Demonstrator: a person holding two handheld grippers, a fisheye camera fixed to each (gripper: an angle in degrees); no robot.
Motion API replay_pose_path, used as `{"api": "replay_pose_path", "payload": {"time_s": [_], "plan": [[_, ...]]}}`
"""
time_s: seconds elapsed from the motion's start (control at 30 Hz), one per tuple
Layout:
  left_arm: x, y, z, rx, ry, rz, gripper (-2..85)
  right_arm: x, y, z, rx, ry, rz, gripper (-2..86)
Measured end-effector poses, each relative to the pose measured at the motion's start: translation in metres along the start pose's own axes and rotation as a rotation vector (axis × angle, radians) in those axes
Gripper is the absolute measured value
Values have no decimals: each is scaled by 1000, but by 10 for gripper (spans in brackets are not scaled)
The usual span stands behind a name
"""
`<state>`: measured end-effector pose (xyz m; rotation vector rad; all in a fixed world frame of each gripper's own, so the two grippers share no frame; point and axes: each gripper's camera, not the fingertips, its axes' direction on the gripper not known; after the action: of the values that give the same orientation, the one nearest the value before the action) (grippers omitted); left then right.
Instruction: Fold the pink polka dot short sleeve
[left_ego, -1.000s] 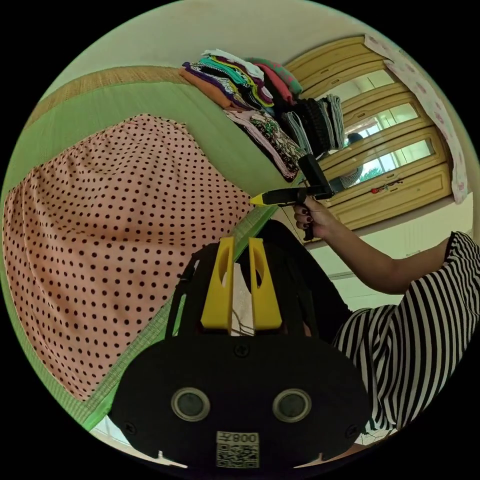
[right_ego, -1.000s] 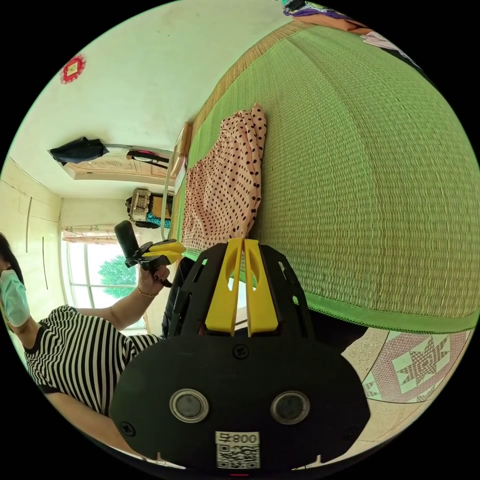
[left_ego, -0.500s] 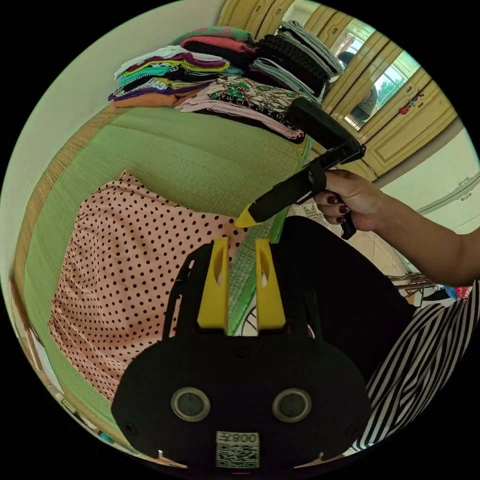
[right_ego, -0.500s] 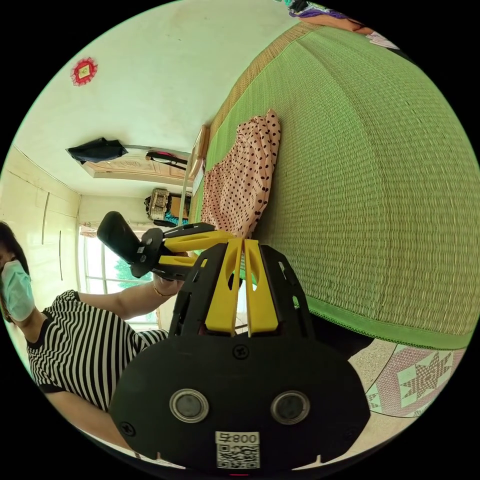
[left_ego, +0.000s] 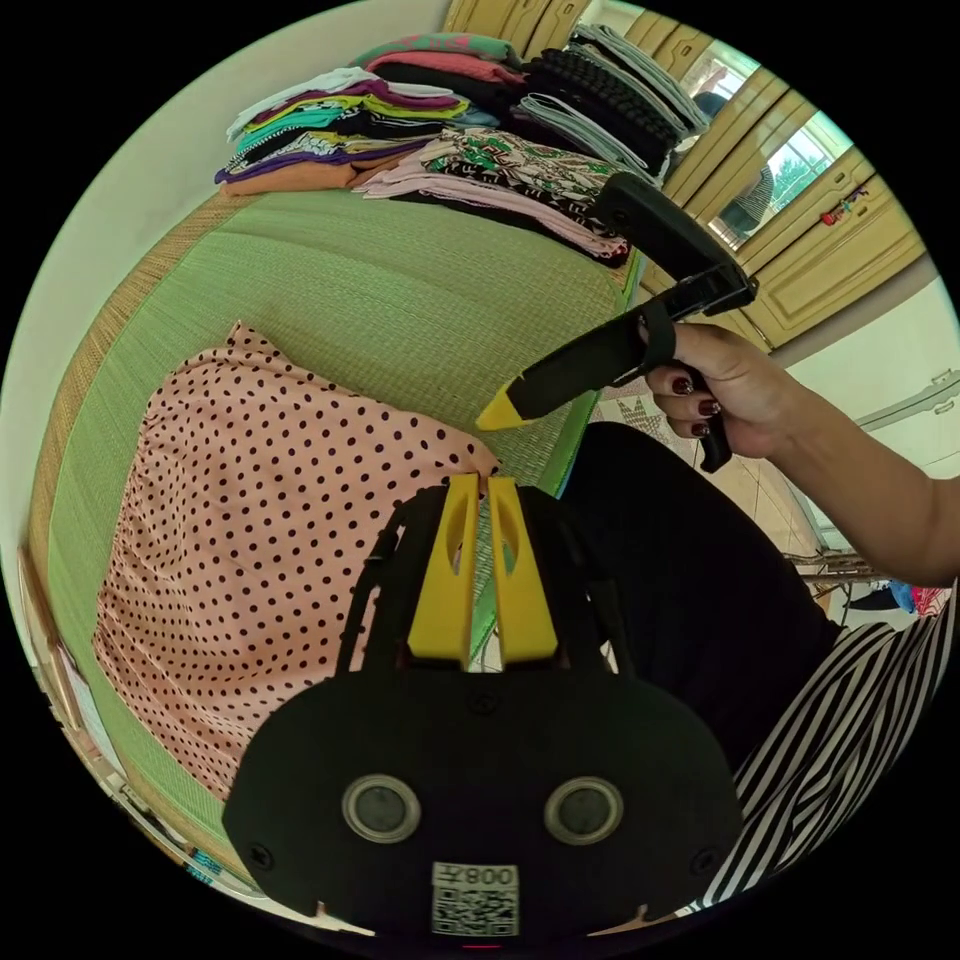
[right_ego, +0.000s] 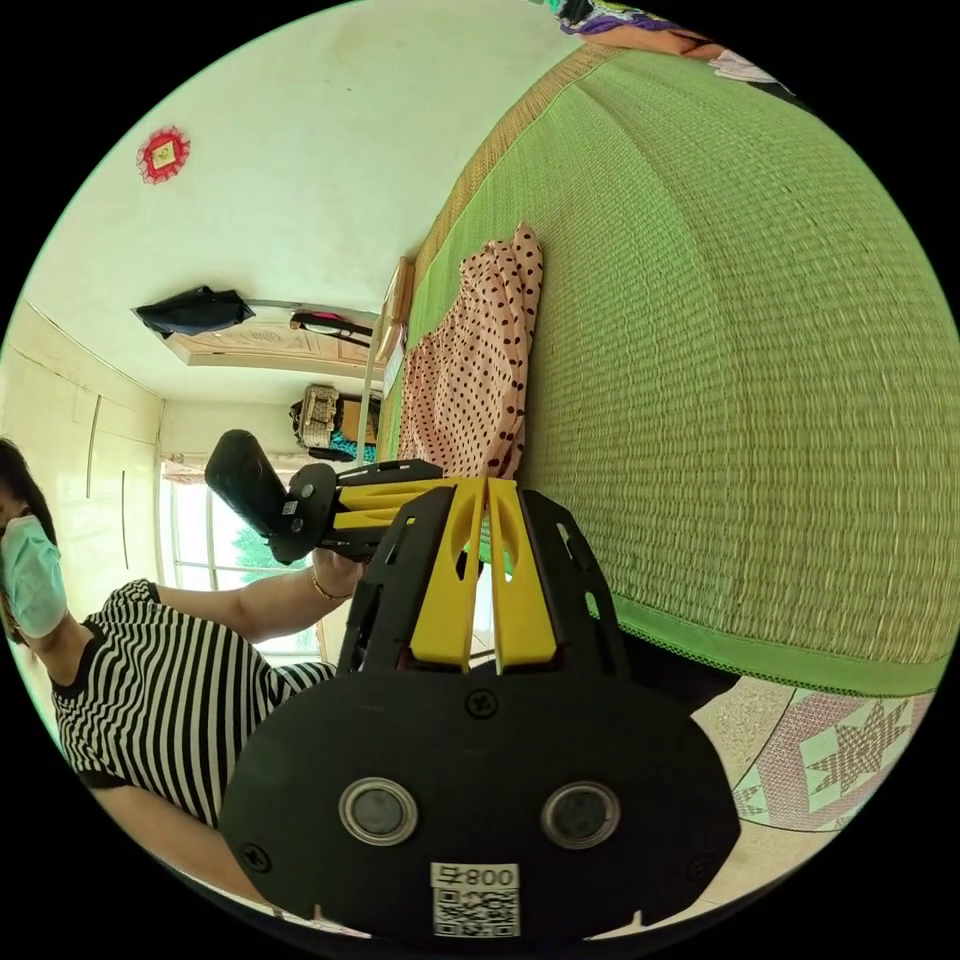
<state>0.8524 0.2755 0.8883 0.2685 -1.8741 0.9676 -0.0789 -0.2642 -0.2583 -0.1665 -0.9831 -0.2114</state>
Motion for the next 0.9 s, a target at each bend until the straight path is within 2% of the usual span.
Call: {"api": "replay_pose_path", "payload": {"time_s": [0.4, 0.9], "plan": [[-8, -41, -21, 17, 75, -33, 15, -34, -113, 22, 50, 238, -58, 118], [-31, -39, -13, 49, 149, -57, 15, -57, -211, 72, 52, 360, -51, 120]]}}
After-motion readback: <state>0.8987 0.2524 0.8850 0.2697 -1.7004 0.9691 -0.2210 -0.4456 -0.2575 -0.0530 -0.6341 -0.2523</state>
